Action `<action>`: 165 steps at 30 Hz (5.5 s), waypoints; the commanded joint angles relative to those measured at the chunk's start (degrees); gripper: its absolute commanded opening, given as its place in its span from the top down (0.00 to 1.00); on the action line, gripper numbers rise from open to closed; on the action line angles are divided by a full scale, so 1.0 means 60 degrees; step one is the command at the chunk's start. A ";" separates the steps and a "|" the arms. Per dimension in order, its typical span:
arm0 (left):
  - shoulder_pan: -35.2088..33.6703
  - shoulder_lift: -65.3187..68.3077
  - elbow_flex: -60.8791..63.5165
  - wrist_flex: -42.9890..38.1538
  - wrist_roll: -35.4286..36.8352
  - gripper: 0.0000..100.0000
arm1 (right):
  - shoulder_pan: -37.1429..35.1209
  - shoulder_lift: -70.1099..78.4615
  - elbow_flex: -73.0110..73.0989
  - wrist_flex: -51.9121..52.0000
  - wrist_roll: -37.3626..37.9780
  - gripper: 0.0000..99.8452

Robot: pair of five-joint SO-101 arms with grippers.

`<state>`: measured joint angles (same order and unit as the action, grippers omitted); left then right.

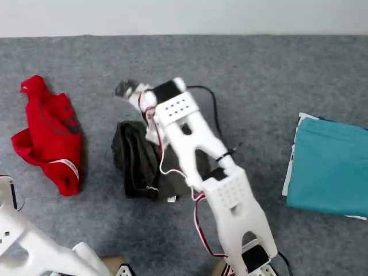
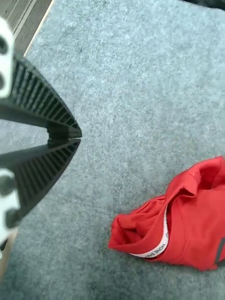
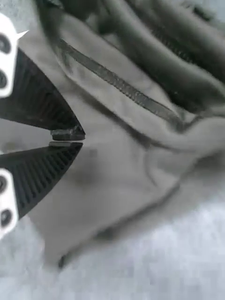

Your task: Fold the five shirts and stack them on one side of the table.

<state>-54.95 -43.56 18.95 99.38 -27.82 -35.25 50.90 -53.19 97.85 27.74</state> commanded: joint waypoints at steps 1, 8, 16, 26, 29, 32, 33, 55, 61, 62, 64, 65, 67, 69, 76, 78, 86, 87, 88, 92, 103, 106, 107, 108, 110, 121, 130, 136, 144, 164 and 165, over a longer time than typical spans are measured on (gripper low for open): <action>-0.0073 -0.0161 0.0110 0.0176 0.0059 0.98 | -0.0901 0.0462 -0.0176 -0.0256 0.0073 0.99; -0.0073 -0.0161 0.0095 0.0176 0.0059 0.98 | -0.2454 0.0564 -0.2491 -0.0300 0.0073 0.99; -0.0044 -0.0161 0.0095 0.0176 0.0059 0.98 | -0.1619 0.0696 -0.5670 0.0593 0.0352 0.99; 0.0147 -0.0117 0.0125 0.0176 0.0059 0.98 | 0.0623 0.1897 -0.5685 0.0813 0.0733 0.99; 0.0659 -0.0161 0.0286 0.0176 0.0103 0.98 | 0.0623 0.2000 -0.5656 0.0784 0.0733 0.99; 0.1070 -0.0161 0.0432 0.0176 0.0117 0.98 | 0.0769 0.2498 -0.5216 0.0549 0.0806 0.99; 0.1084 -0.0161 0.0432 0.0176 0.0117 0.98 | 0.1004 0.2747 -0.5040 0.0505 0.0806 0.99; 0.1084 -0.0161 0.0476 0.0176 0.0117 0.98 | 0.0564 0.2908 -0.6344 0.0212 0.0791 0.99; 0.1084 -0.0161 0.0476 0.0176 0.0117 0.98 | -0.0637 0.3670 -0.6344 -0.1692 0.0791 0.99; 0.1084 -0.0161 0.0476 0.0176 0.0117 0.98 | -0.0813 0.3729 -0.6418 -0.1853 0.0791 0.99; 0.1084 -0.0161 0.0476 0.0176 0.0117 0.98 | -0.1048 0.3597 -0.6579 -0.1985 0.0791 0.99; 0.1084 -0.0161 0.0476 0.0176 0.0117 0.98 | -0.1092 0.3451 -0.6769 -0.1897 0.0791 0.99; 0.1099 -0.0161 0.0476 0.0176 0.0117 0.98 | -0.1077 0.3114 -0.7092 -0.1634 0.0762 0.99; 0.1128 -0.0161 0.0476 0.0176 0.0117 0.98 | -0.0828 0.2689 -0.7223 -0.1179 0.0762 0.99; 0.1729 -0.0117 0.0462 0.0161 0.0220 0.98 | 0.0696 0.1575 -0.7194 0.0696 0.0733 0.99; 0.2344 -0.0088 0.0418 0.0132 0.0689 0.98 | 0.1062 0.1590 -0.7179 0.0842 0.0718 0.99; 0.5963 0.0396 0.0403 -0.1201 0.2974 0.95 | 0.2322 0.1546 -0.6374 0.0872 0.0088 0.99; 0.6403 0.0703 0.0359 -0.1348 0.3238 0.94 | 0.2454 0.1502 -0.5993 0.0872 -0.0132 0.99; 0.6784 0.1084 0.0227 -0.1436 0.3429 0.94 | 0.2586 0.1502 -0.5626 0.0872 -0.0308 0.99; 0.7985 0.2872 -0.0872 -0.1538 0.3604 0.94 | 0.2864 0.1502 -0.4352 0.0857 -0.0571 0.99; 0.9172 0.8220 -0.5985 -0.1231 0.3575 1.00 | 0.2894 0.1604 -0.3648 0.0828 -0.1099 0.99; 0.9553 0.9495 -0.7304 -0.0703 0.3575 1.00 | 0.2894 0.1619 -0.3648 0.0828 -0.1201 0.99; 0.9670 0.9846 -0.7656 -0.0601 0.3575 1.00 | 0.2894 0.1619 -0.3648 0.0828 -0.1201 0.99; 0.9758 1.0198 -0.8022 -0.0498 0.3575 1.00 | 0.2894 0.1619 -0.3648 0.0828 -0.1201 0.99; 0.9875 1.0872 -0.8637 -0.0352 0.3575 1.00 | 0.2908 0.1619 -0.3648 0.0828 -0.1304 0.99; 0.9846 1.3480 -0.9516 -0.0278 0.3604 1.00 | 0.2967 0.2117 -0.3648 0.0828 -0.2344 0.99; 0.8645 1.5223 -0.9546 -0.0821 0.3604 1.00 | 0.3201 0.2396 -0.3648 0.0828 -0.2491 0.99; 0.7458 1.5018 -0.9648 -0.0527 0.3560 1.00 | 0.3875 0.2396 -0.3648 0.0828 -0.2432 0.99; 0.7810 1.3480 -1.0410 0.0190 0.3575 1.00 | 0.3934 0.2190 -0.3736 0.0842 -0.2125 0.99; 0.8996 0.9890 -0.4696 -0.0249 0.2930 0.85 | 0.3846 -0.2894 -0.0454 0.0857 -0.2125 0.99; 0.9026 0.9890 -0.4711 -0.0278 0.2930 0.84 | 0.3846 -0.3099 -0.0234 0.0857 -0.2125 0.99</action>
<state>-1.05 19.38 -9.45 98.95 -9.36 -12.13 40.00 -57.14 100.66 14.46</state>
